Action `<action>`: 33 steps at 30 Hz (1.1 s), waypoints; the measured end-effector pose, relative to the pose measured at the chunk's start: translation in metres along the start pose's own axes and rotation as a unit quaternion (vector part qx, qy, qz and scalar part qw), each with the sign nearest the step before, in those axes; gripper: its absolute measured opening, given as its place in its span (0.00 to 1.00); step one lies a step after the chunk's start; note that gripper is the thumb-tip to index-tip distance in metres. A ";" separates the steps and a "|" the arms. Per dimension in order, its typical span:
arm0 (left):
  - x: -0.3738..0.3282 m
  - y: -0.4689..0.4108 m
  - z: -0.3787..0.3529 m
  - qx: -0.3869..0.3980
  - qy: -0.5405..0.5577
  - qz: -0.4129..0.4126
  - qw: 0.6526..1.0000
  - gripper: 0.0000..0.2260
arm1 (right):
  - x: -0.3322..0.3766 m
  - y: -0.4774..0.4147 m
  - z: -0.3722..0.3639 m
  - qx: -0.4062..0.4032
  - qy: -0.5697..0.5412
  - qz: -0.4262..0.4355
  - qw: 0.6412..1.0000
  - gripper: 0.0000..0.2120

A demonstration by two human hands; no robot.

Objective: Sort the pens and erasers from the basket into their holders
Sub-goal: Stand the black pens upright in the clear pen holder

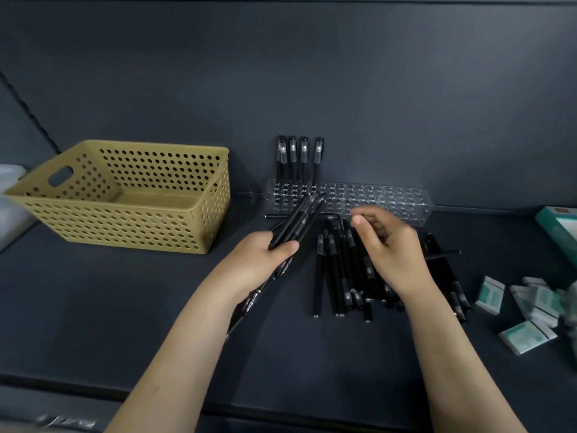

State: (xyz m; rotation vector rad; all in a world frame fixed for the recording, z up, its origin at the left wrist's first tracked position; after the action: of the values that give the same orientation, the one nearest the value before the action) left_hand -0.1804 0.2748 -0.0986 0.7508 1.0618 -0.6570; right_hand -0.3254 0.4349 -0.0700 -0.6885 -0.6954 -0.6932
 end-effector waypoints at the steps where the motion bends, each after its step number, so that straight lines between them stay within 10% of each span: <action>1: -0.004 0.002 -0.001 0.009 0.047 0.003 0.999 0.08 | 0.002 -0.001 -0.002 0.006 -0.031 -0.014 0.999 0.07; 11: -0.038 -0.005 -0.023 0.095 0.205 0.003 0.974 0.06 | 0.028 -0.026 -0.010 0.052 -0.296 -0.100 0.949 0.04; 21: -0.053 -0.045 -0.035 0.105 0.264 -0.002 0.959 0.04 | -0.006 -0.052 0.036 -0.109 -0.390 -0.106 0.908 0.13; 27: -0.041 -0.066 -0.036 0.065 0.317 0.015 0.946 0.04 | -0.034 -0.055 0.037 0.095 -0.112 -0.104 0.984 0.08; 33: -0.035 -0.069 -0.039 0.043 0.352 0.018 0.935 0.05 | -0.014 -0.045 0.009 0.242 -0.019 -0.049 0.969 0.10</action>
State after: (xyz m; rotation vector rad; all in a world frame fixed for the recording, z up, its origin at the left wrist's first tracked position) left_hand -0.2670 0.2701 -0.0929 1.1220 1.6737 -0.4007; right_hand -0.3706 0.4201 -0.0610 -0.2180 -0.8988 -0.5700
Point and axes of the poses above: each hand's wrist, its own y-axis away from the middle knuckle, its own z-axis out of the back of the hand, x = y × z, the point moved 8 cm from there along -y, towards the middle knuckle, and after that the axes turned 12 degrees about y, right-handed, at the moved point
